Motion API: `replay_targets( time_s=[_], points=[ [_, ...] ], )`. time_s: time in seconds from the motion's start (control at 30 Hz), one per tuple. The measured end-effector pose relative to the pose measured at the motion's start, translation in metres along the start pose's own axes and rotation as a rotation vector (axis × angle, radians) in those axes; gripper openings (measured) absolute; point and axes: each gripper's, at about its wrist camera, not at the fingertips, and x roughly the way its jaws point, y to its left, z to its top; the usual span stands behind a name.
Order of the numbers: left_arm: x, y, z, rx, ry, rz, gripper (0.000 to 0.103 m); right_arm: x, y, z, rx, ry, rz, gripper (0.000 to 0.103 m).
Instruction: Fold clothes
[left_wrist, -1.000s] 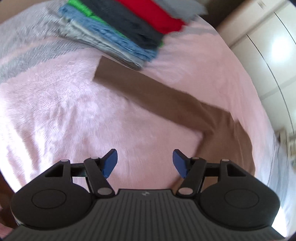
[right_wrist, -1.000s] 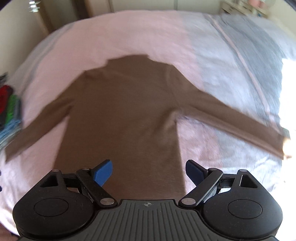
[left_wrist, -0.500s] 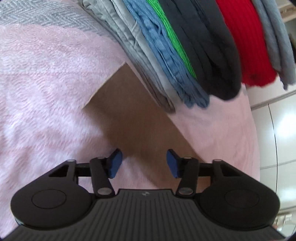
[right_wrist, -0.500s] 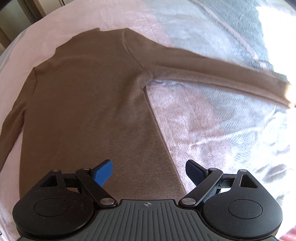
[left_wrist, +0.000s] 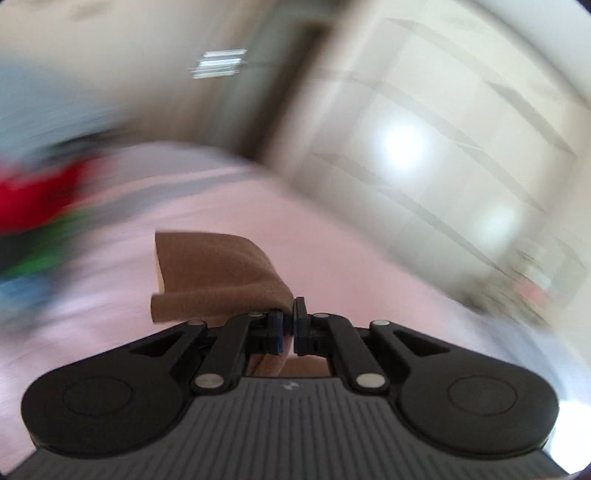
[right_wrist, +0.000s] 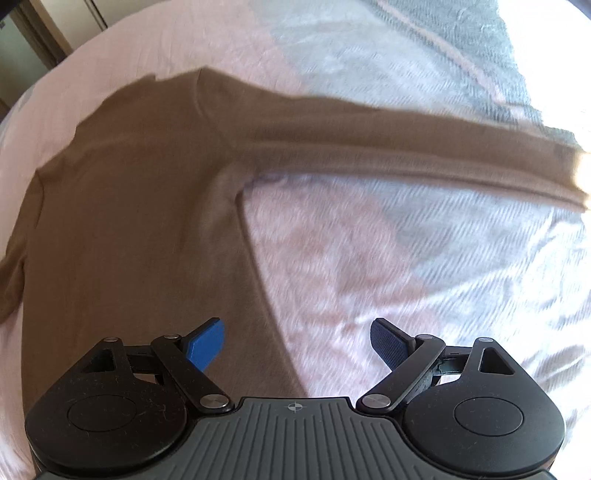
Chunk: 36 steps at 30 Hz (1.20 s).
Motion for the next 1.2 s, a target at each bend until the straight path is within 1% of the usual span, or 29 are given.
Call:
replay_targets(
  time_s=[0.03, 0.07, 0.1, 0.13, 0.17, 0.2, 0.23, 0.3, 0.37, 0.47, 0.57, 0.63, 0.67, 0.7, 0.73, 0.77, 0.8, 0.93, 0.97, 1.0, 1.03, 1.07, 1.1, 1.13, 1.17, 1.2],
  points=[
    [0.007, -0.031, -0.004, 0.066, 0.020, -0.095, 0.003, -0.002, -0.002, 0.003, 0.004, -0.014, 0.004, 0.089],
    [0.014, -0.057, -0.014, 0.124, 0.062, -0.170, 0.007, -0.004, -0.005, 0.007, 0.009, -0.030, 0.007, 0.089],
    [0.022, -0.080, -0.029, 0.182, 0.111, -0.233, 0.014, -0.005, -0.007, 0.011, 0.014, -0.043, 0.010, 0.089],
    [0.030, -0.101, -0.045, 0.240, 0.170, -0.283, 0.017, -0.005, -0.010, 0.014, 0.020, -0.054, 0.010, 0.089],
    [0.038, -0.116, -0.065, 0.300, 0.244, -0.307, 0.030, -0.005, -0.013, 0.017, 0.026, -0.064, 0.010, 0.089],
    [0.044, -0.125, -0.084, 0.358, 0.316, -0.309, 0.032, -0.004, -0.016, 0.021, 0.032, -0.074, 0.010, 0.089],
    [0.046, -0.125, -0.099, 0.403, 0.364, -0.290, 0.032, -0.004, -0.018, 0.024, 0.038, -0.085, 0.010, 0.089],
    [0.044, -0.112, -0.120, 0.470, 0.424, -0.231, 0.032, -0.003, -0.023, 0.029, 0.051, -0.103, 0.021, 0.089],
    [0.043, -0.095, -0.136, 0.522, 0.477, -0.171, 0.031, -0.001, -0.027, 0.033, 0.069, -0.123, 0.067, 0.089],
    [0.035, -0.059, -0.132, 0.574, 0.504, -0.066, 0.032, 0.007, -0.034, 0.043, 0.130, -0.144, 0.182, 0.089],
    [0.036, -0.022, -0.127, 0.691, 0.499, 0.060, 0.035, 0.018, -0.034, 0.055, 0.236, -0.151, 0.341, 0.089],
    [0.039, -0.001, -0.124, 0.763, 0.487, 0.121, 0.036, 0.029, -0.031, 0.062, 0.301, -0.153, 0.418, 0.088],
    [0.045, 0.008, -0.123, 0.790, 0.487, 0.137, 0.036, 0.036, -0.029, 0.066, 0.329, -0.154, 0.451, 0.088],
    [0.051, 0.015, -0.123, 0.818, 0.489, 0.140, 0.036, 0.043, -0.027, 0.070, 0.351, -0.150, 0.475, 0.088],
    [0.057, 0.020, -0.126, 0.851, 0.489, 0.132, 0.036, 0.050, -0.025, 0.074, 0.373, -0.139, 0.492, 0.079],
    [0.062, 0.025, -0.129, 0.885, 0.490, 0.125, 0.036, 0.057, -0.023, 0.077, 0.394, -0.129, 0.508, 0.071],
    [0.067, 0.029, -0.131, 0.922, 0.490, 0.109, 0.036, 0.064, -0.021, 0.081, 0.416, -0.118, 0.525, 0.067],
    [0.079, 0.035, -0.146, 1.100, 0.494, -0.001, 0.035, 0.093, -0.016, 0.090, 0.512, -0.075, 0.560, 0.067],
    [0.081, 0.036, -0.149, 1.135, 0.494, -0.029, 0.027, 0.099, -0.014, 0.092, 0.528, -0.069, 0.561, 0.067],
    [0.080, 0.036, -0.150, 1.158, 0.493, -0.056, 0.010, 0.104, -0.012, 0.094, 0.540, -0.068, 0.561, 0.067],
    [0.080, 0.036, -0.151, 1.179, 0.489, -0.071, 0.010, 0.109, -0.009, 0.096, 0.548, -0.072, 0.560, 0.054],
    [0.078, 0.036, -0.150, 1.192, 0.476, -0.067, 0.009, 0.113, -0.007, 0.099, 0.551, -0.076, 0.563, 0.045],
    [0.075, 0.035, -0.150, 1.200, 0.458, -0.056, 0.008, 0.116, -0.004, 0.102, 0.547, -0.083, 0.569, 0.033],
    [0.072, 0.035, -0.149, 1.208, 0.440, -0.045, 0.007, 0.117, -0.001, 0.104, 0.534, -0.100, 0.563, 0.011],
    [0.068, 0.034, -0.147, 1.208, 0.421, -0.032, 0.007, 0.116, 0.002, 0.106, 0.514, -0.127, 0.548, 0.001],
    [0.062, 0.034, -0.144, 1.197, 0.403, -0.018, 0.007, 0.112, 0.004, 0.106, 0.491, -0.173, 0.537, 0.000]
  ],
)
